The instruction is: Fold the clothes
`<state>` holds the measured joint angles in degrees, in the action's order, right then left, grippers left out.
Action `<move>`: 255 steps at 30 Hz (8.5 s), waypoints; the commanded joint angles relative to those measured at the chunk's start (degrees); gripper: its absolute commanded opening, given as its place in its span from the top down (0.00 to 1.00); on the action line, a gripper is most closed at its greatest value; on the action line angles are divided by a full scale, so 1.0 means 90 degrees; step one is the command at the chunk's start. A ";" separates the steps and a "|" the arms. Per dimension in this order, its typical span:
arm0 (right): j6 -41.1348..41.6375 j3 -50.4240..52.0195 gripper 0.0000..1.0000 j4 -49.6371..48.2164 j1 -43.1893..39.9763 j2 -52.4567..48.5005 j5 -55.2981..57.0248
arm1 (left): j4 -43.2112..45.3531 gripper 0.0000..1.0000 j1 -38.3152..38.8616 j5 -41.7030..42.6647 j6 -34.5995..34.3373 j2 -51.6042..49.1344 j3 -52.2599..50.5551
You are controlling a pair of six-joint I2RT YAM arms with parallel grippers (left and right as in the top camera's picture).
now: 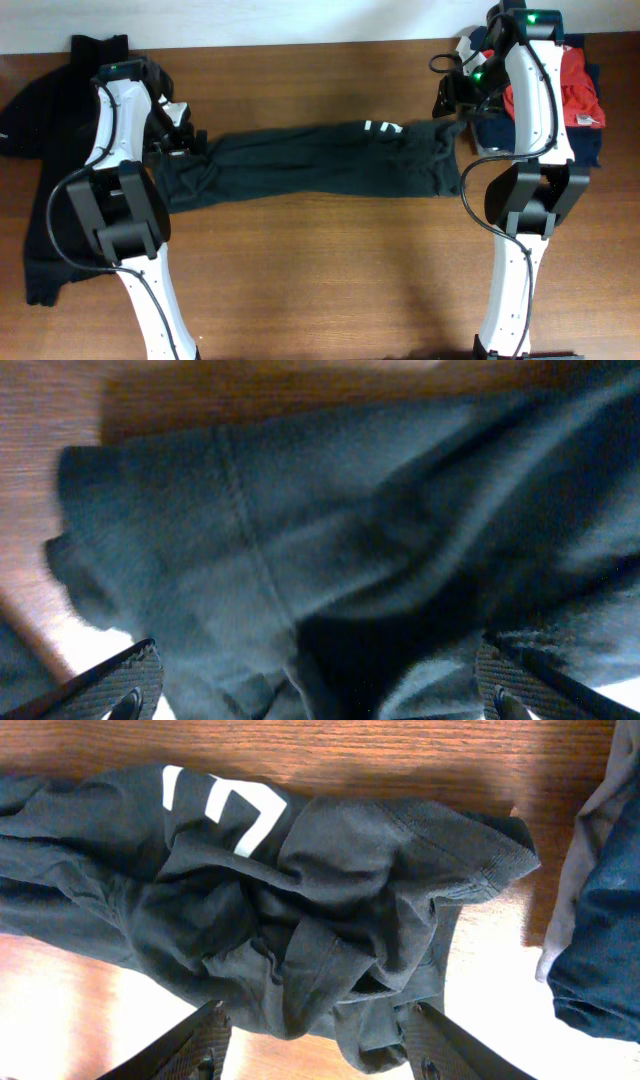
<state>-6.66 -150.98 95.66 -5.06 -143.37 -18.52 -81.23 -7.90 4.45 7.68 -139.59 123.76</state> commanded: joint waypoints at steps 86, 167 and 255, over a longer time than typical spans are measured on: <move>0.0126 -0.0143 0.37 0.0187 0.0228 0.0270 -0.0158 | 0.1455 1.00 0.1093 0.1406 0.0486 0.2450 -0.0840; 0.0121 0.0000 0.36 0.0187 0.0240 0.0267 -0.0427 | 0.0670 0.01 0.3565 0.1217 0.0058 0.0442 0.0401; 0.0350 0.0838 0.95 -0.2475 0.3912 0.0231 -0.0389 | -0.0845 0.01 0.0566 0.1088 -0.0109 0.0202 0.3381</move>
<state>-4.45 -146.74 75.26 29.65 -139.39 -23.00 -88.42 -0.27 10.68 7.44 -137.51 149.73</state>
